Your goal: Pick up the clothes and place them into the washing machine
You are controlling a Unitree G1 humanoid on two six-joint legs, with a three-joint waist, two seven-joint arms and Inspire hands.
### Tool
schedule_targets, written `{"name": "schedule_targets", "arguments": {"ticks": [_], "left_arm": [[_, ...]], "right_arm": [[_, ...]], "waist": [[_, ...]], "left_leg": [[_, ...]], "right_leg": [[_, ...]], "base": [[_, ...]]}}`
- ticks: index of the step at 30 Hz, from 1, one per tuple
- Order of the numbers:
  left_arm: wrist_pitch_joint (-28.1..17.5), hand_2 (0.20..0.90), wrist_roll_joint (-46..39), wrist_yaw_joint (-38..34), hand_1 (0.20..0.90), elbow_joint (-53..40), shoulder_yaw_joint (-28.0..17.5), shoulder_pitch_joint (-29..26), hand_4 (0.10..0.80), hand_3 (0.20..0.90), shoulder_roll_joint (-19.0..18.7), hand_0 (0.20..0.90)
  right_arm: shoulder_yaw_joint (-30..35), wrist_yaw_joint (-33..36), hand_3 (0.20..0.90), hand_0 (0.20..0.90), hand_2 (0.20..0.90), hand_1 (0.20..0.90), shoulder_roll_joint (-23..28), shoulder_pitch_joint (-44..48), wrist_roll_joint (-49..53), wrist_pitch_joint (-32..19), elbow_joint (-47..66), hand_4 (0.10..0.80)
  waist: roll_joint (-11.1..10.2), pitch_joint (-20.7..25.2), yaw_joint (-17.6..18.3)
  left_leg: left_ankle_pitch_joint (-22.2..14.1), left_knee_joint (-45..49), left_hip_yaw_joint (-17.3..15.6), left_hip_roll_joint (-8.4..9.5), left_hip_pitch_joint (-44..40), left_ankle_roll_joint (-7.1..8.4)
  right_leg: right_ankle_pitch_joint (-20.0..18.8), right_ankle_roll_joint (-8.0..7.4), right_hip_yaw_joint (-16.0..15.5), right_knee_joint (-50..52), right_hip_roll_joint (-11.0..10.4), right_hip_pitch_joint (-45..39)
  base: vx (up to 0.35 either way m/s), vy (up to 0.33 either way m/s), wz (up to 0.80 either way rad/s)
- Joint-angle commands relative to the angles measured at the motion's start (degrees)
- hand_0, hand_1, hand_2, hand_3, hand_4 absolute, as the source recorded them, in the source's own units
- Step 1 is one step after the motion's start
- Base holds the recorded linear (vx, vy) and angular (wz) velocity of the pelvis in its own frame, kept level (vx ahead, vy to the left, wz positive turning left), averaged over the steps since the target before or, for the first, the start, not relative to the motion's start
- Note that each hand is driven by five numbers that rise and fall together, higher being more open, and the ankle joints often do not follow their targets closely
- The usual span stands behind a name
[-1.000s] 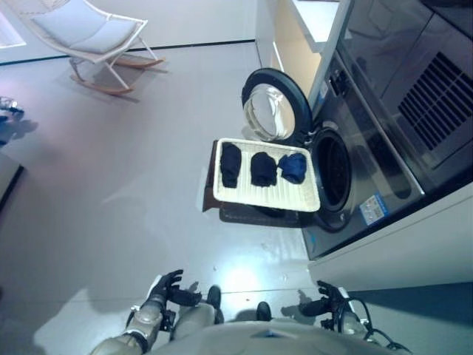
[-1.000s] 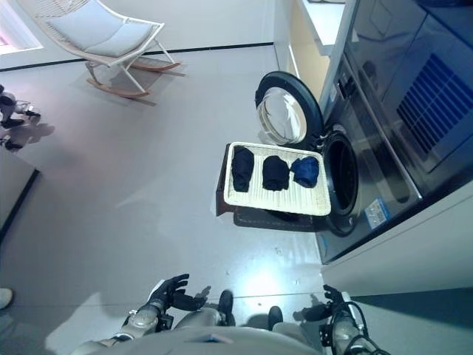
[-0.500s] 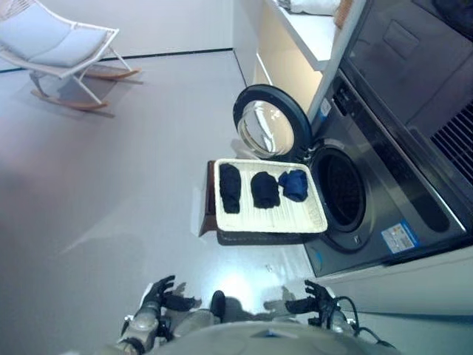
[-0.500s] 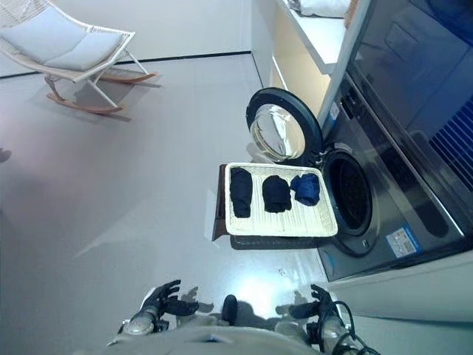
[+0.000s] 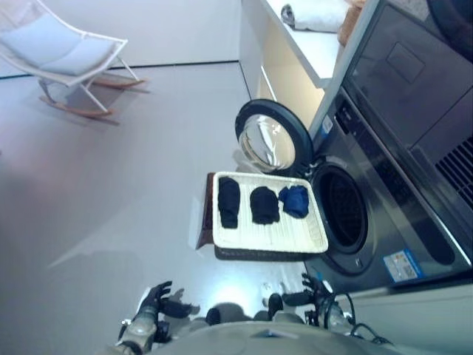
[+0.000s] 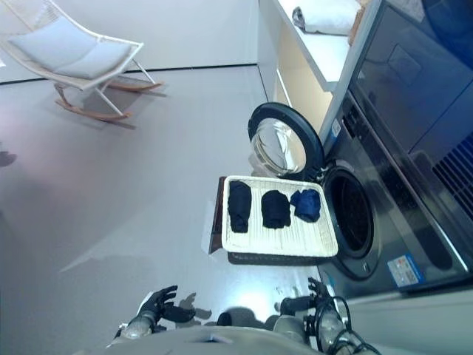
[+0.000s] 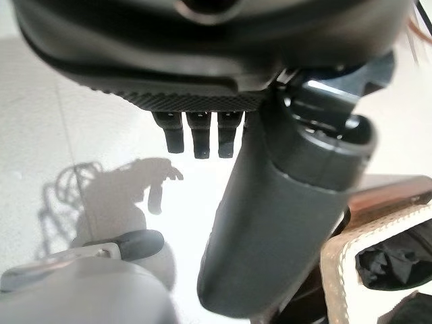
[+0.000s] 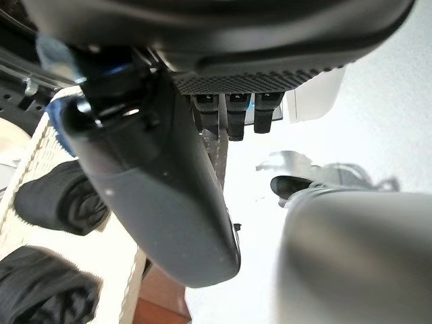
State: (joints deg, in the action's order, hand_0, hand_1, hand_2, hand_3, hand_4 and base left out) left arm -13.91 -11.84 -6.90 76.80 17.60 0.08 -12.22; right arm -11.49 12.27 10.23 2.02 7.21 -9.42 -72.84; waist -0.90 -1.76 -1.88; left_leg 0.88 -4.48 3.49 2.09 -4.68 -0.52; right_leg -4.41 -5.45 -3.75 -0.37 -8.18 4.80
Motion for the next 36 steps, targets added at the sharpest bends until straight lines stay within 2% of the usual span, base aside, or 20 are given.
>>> {"name": "schedule_targets", "arguments": {"ticks": [1, 5, 7, 8, 9, 11, 13, 14, 16, 19, 21, 23, 24, 25, 27, 28, 30, 32, 36], "left_arm": [[-2.0, 0.9, 0.3, 0.0, 0.9, 1.9, -2.7, -2.7, 0.8, 0.9, 0.6, 0.9], [-2.1, 0.9, 0.1, 0.6, 0.9, 1.7, -2.8, -2.1, 0.8, 0.9, 1.7, 0.9], [-2.6, 0.9, -1.0, 0.4, 0.9, 1.1, -2.7, -2.9, 0.8, 0.9, 2.0, 0.9], [-2.8, 0.9, -1.1, 0.2, 0.9, 0.9, -2.3, -2.9, 0.8, 0.9, 2.5, 0.9], [-2.6, 0.9, -1.5, 0.0, 0.9, 0.6, -2.1, -3.2, 0.8, 0.9, 2.7, 0.9], [-2.8, 0.9, -1.6, 0.0, 0.9, 0.2, -1.8, -3.3, 0.8, 0.9, 2.8, 0.9], [-2.5, 0.9, -1.2, 0.2, 0.9, 0.2, -1.6, -2.7, 0.8, 0.9, 3.1, 0.9], [-2.6, 0.9, -1.5, 0.0, 0.9, 0.8, -1.1, -2.7, 0.8, 0.9, 3.3, 0.9], [-3.0, 0.9, -1.3, -0.4, 0.9, -0.5, -1.4, -1.2, 0.8, 0.9, 2.7, 0.9], [-2.9, 0.9, -1.9, -0.3, 0.9, -1.2, -2.2, -1.7, 0.8, 0.9, 1.1, 0.9], [-2.7, 0.9, -1.6, -0.4, 0.9, -1.9, -2.7, -1.4, 0.8, 0.9, 0.1, 0.9], [-2.9, 0.9, -2.3, -0.3, 0.9, -3.1, -2.9, -1.2, 0.8, 0.9, -1.0, 0.9], [-3.0, 0.9, -2.7, -0.4, 0.9, -3.2, -2.6, -1.5, 0.8, 0.9, -1.6, 0.9], [-2.9, 0.9, -3.2, -0.5, 0.9, -3.1, -2.5, -1.9, 0.8, 0.9, -1.9, 0.9], [-3.4, 0.9, -4.9, -0.9, 0.9, -3.2, -1.8, -2.4, 0.8, 0.9, -2.1, 0.9], [-3.6, 0.9, -5.0, -1.2, 0.9, -3.1, -1.6, -2.4, 0.8, 0.9, -1.8, 0.9], [-4.0, 0.9, -5.0, -1.8, 0.9, -3.1, -1.3, -2.9, 0.8, 0.9, -2.1, 0.9], [-4.2, 0.9, -6.4, -2.0, 0.9, -3.2, -0.5, -3.5, 0.8, 0.9, -1.6, 0.9], [-4.2, 0.9, -8.5, -2.6, 0.9, -3.2, 2.1, -5.7, 0.8, 0.9, -0.4, 0.9]], "right_arm": [[-0.8, 0.5, 0.9, 0.9, 0.9, 0.9, 1.5, 2.9, -2.0, -2.5, 2.5, 0.8], [-1.4, 0.3, 0.9, 0.9, 0.9, 0.9, 2.0, 3.0, -1.9, -2.9, 2.8, 0.8], [-2.5, 0.1, 0.9, 0.9, 0.9, 0.9, 2.3, 4.2, -0.9, -3.4, 4.0, 0.8], [-2.5, 0.1, 0.9, 0.9, 0.9, 0.9, 2.6, 4.3, -0.6, -3.5, 4.1, 0.8], [-2.5, 0.2, 0.9, 0.9, 0.9, 0.9, 2.8, 4.4, 0.2, -3.7, 5.1, 0.8], [-2.2, 0.1, 0.9, 0.9, 0.9, 0.9, 3.0, 5.5, 1.7, -3.9, 6.0, 0.8], [-2.6, -0.7, 0.9, 0.9, 0.9, 0.9, 3.0, 6.4, 3.4, -4.0, 7.4, 0.8], [-3.2, 0.0, 0.9, 0.9, 0.9, 0.9, 3.3, 7.2, 3.4, -4.3, 8.5, 0.8], [-3.7, -0.2, 0.9, 0.9, 0.9, 0.9, 2.8, 8.2, 3.3, -4.3, 10.9, 0.8], [-5.7, -1.1, 0.9, 0.9, 0.9, 0.9, 2.4, 10.4, 4.4, -4.6, 15.2, 0.8], [-6.9, -1.0, 0.9, 0.9, 0.9, 0.9, 2.4, 12.2, 3.3, -4.4, 16.4, 0.8], [-8.7, -0.5, 0.9, 0.9, 0.9, 0.9, 1.7, 16.0, 2.8, -4.0, 16.8, 0.8], [-9.7, -0.3, 0.9, 0.9, 0.9, 0.9, 1.5, 17.8, 2.1, -3.8, 17.9, 0.8], [-10.3, 0.1, 0.9, 0.9, 0.9, 0.9, 1.7, 18.9, 1.2, -3.5, 18.4, 0.8], [-11.7, 1.1, 0.9, 0.9, 0.9, 0.9, 2.2, 21.7, -0.8, -2.8, 19.6, 0.8], [-12.6, 1.1, 0.9, 0.9, 0.9, 0.9, 2.8, 22.8, -2.0, -2.7, 19.3, 0.8], [-13.5, 2.1, 0.9, 0.9, 0.9, 0.9, 3.3, 24.9, -3.2, -2.4, 19.1, 0.8], [-14.5, 3.4, 0.9, 0.9, 0.9, 0.9, 3.6, 29.4, -3.6, -2.1, 17.1, 0.8], [-13.9, 7.4, 0.9, 0.9, 0.9, 0.9, 6.2, 41.7, -3.0, -1.2, 8.3, 0.8]], "waist": [[-1.0, 1.8, -0.4], [-0.6, 2.2, -0.6], [-0.5, 0.9, -1.1], [-0.5, 0.5, -1.0], [-0.5, 0.0, -1.4], [-0.5, 0.4, -1.6], [0.5, 0.9, -2.1], [1.0, 0.7, -2.0], [1.1, 0.8, -2.8], [0.8, 0.8, -3.7], [1.1, 0.2, -4.4], [1.7, -2.1, -4.1], [2.1, -3.4, -3.5], [2.2, -4.2, -3.2], [2.0, -4.7, -3.7], [1.8, -4.7, -3.8], [0.7, -5.4, -4.4], [0.6, -6.4, -5.2], [2.3, -9.5, -6.3]], "left_leg": [[-4.6, 3.8, 2.2, 0.41, 3.2, 1.12], [-5.4, 9.0, 3.2, -1.11, 5.1, 2.44], [-4.3, 10.8, 5.5, -0.58, 7.3, 2.55], [-3.8, 11.7, 5.9, 0.1, 8.4, 2.42], [-2.2, 11.4, 7.0, 0.94, 9.6, 2.65], [-2.1, 10.7, 7.4, 2.92, 11.0, 2.2], [-0.8, 7.4, 5.5, 3.58, 11.6, 1.35], [0.0, 5.7, 4.1, 3.11, 11.2, 0.94], [-1.1, 8.2, 5.3, 4.57, 12.0, 0.45], [-1.6, 9.0, 4.1, 4.76, 12.0, 0.09], [-2.2, 9.2, 3.6, 4.45, 11.3, -1.18], [-2.3, 9.4, 3.5, 3.78, 11.0, -1.95], [-1.9, 9.7, 3.9, 3.66, 11.2, -1.97], [-1.6, 9.7, 4.4, 3.75, 11.4, -1.81], [-1.5, 8.8, 5.6, 3.96, 11.7, -0.96], [-1.5, 8.4, 5.9, 3.88, 11.8, -0.52], [-1.0, 7.1, 6.1, 4.06, 12.5, -0.1], [0.4, 5.9, 6.2, 3.92, 15.3, 0.63], [1.9, 6.9, 6.7, 4.31, 20.6, 1.4]], "right_leg": [[-1.5, -1.28, 0.7, -1.8, 0.4, -0.9], [0.3, 0.45, 1.0, -3.0, 2.7, -3.2], [1.0, 1.47, 1.6, -2.8, 3.5, -3.4], [0.9, 1.67, 1.0, -2.8, 3.4, -3.5], [1.0, 1.56, 0.4, -2.9, 3.3, -3.5], [1.2, 1.46, 0.4, -3.2, 3.3, -3.9], [1.7, 1.33, 0.2, -3.2, 4.2, -4.6], [1.6, 1.36, 0.1, -2.7, 4.6, -4.3], [2.6, 1.59, 0.2, -2.1, 4.2, -4.6], [4.3, 1.32, -0.2, 0.4, 3.6, -4.5], [6.1, 0.98, -1.2, 9.0, 3.9, -2.0], [5.7, -0.09, -1.5, 18.9, 4.2, 3.2], [5.1, -0.32, -0.5, 22.1, 4.9, 5.5], [4.9, -0.07, 0.3, 21.9, 5.1, 6.8], [4.4, 0.62, -0.3, 13.7, 3.0, 6.5], [3.5, 0.33, -0.3, 10.5, 1.8, 6.1], [2.8, 0.69, 0.2, 7.5, 2.2, 5.6], [1.9, 0.62, -2.4, 5.4, 1.6, 6.9], [2.1, 1.01, -5.0, 7.6, 1.7, 11.4]], "base": [[0.061, -0.264, -0.12], [0.015, -0.249, -0.06], [-0.083, -0.179, 0.02], [-0.076, -0.125, 0.07], [-0.031, -0.069, 0.18], [0.041, -0.041, 0.28], [0.099, 0.002, 0.09], [0.102, 0.03, -0.22], [0.082, 0.053, -0.29], [0.102, 0.071, -0.08], [0.087, 0.087, -0.02], [-0.037, 0.091, -0.13], [-0.039, 0.071, 0.05], [0.001, 0.009, 0.15], [0.061, -0.071, 0.23], [0.077, -0.099, 0.25], [0.012, -0.087, 0.31], [-0.125, -0.066, 0.43], [-0.108, -0.022, 0.47]]}}
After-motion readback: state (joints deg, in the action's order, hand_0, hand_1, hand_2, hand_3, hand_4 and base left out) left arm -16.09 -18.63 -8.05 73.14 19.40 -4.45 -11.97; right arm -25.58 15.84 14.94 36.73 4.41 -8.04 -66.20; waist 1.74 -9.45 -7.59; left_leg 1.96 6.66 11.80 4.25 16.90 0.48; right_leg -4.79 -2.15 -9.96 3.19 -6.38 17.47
